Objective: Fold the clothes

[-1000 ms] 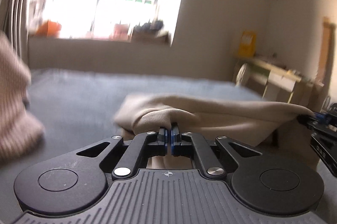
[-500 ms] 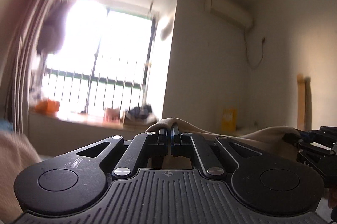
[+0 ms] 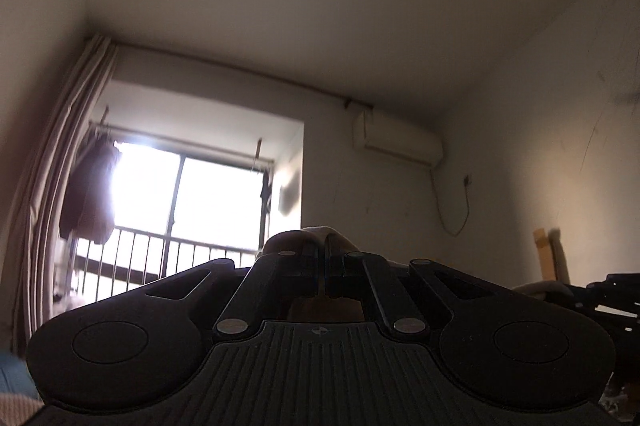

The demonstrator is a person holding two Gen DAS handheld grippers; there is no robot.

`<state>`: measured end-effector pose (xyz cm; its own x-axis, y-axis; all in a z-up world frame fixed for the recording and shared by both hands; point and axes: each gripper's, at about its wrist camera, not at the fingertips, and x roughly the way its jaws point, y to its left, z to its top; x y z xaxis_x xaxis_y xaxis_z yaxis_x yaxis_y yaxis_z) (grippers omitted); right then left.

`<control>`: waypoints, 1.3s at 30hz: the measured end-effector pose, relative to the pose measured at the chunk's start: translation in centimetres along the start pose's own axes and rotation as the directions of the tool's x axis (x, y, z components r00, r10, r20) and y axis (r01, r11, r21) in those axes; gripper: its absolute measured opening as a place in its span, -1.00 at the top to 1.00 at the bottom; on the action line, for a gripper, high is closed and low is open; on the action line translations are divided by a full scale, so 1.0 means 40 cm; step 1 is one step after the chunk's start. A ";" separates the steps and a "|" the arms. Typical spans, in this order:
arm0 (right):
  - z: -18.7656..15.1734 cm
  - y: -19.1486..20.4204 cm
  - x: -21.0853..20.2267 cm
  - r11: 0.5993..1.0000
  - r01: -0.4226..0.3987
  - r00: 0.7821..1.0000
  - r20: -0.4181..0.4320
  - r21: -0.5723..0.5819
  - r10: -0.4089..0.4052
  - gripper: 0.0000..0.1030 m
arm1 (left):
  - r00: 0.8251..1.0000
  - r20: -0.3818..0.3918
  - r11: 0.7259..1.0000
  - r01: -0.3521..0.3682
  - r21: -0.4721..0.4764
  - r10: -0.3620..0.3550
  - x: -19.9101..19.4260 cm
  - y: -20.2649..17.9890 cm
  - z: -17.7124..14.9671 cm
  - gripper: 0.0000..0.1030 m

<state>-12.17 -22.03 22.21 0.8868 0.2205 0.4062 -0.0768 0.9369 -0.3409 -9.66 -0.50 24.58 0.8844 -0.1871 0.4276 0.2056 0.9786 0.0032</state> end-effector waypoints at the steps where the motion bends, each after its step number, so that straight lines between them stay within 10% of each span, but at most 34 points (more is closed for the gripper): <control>1: 0.016 -0.006 -0.015 1.000 -0.006 1.000 0.013 0.007 0.006 0.89 | 1.000 0.009 1.000 0.004 0.001 -0.004 -0.003 -0.003 0.008 0.98; 8: 0.094 -0.064 -0.084 0.994 -0.057 0.996 0.069 0.096 0.051 0.89 | 0.999 0.037 1.000 0.031 -0.002 -0.031 -0.007 -0.016 0.041 0.98; 15: -0.026 -0.066 -0.022 0.990 -0.084 0.994 -0.059 0.115 0.091 0.89 | 0.987 -0.158 1.000 0.005 -0.030 -0.010 0.102 0.007 -0.105 0.98; 20: -0.162 -0.063 0.064 0.987 -0.084 0.966 -0.230 0.137 0.114 0.89 | 0.938 -0.347 0.999 0.003 -0.037 -0.016 0.208 0.023 -0.281 0.96; 23: -0.254 -0.067 0.122 0.985 -0.069 0.931 -0.346 0.157 0.120 0.89 | 0.872 -0.487 0.997 0.002 -0.082 -0.042 0.289 0.053 -0.410 0.90; 25: -0.334 -0.076 0.178 0.981 -0.038 0.889 -0.441 0.192 0.121 0.89 | 0.806 -0.587 0.991 -0.005 -0.133 -0.075 0.341 0.083 -0.510 0.75; 28: -0.518 -0.096 0.269 0.963 0.052 0.789 -0.602 0.266 0.123 0.89 | 0.683 -0.725 0.982 -0.061 -0.179 -0.089 0.398 0.110 -0.659 -0.04; 33: -0.876 -0.201 0.307 0.874 0.314 0.570 -0.810 0.370 0.138 0.88 | 0.630 -0.773 0.971 -0.137 -0.197 -0.068 0.393 0.186 -0.768 -0.90; 35: -0.977 -0.262 0.289 0.834 0.413 0.493 -0.860 0.365 0.132 0.87 | 0.595 -0.801 0.974 -0.134 -0.182 -0.068 0.362 0.209 -0.793 -0.93; 38: -1.052 -0.314 0.213 0.750 0.530 0.390 -0.899 0.396 0.199 0.81 | 0.495 -0.865 0.976 -0.136 -0.173 -0.084 0.276 0.228 -0.823 -0.95; 39: -1.066 -0.327 0.198 0.721 0.550 0.393 -0.893 0.420 0.220 0.72 | 0.452 -0.886 0.973 -0.145 -0.181 -0.098 0.242 0.238 -0.840 -0.95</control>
<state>15.29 -44.11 -6.27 0.7387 0.0509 -0.6721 0.2410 0.9113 0.3339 14.93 4.13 -1.63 0.7513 -0.2561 -0.6082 0.1481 0.9636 -0.2227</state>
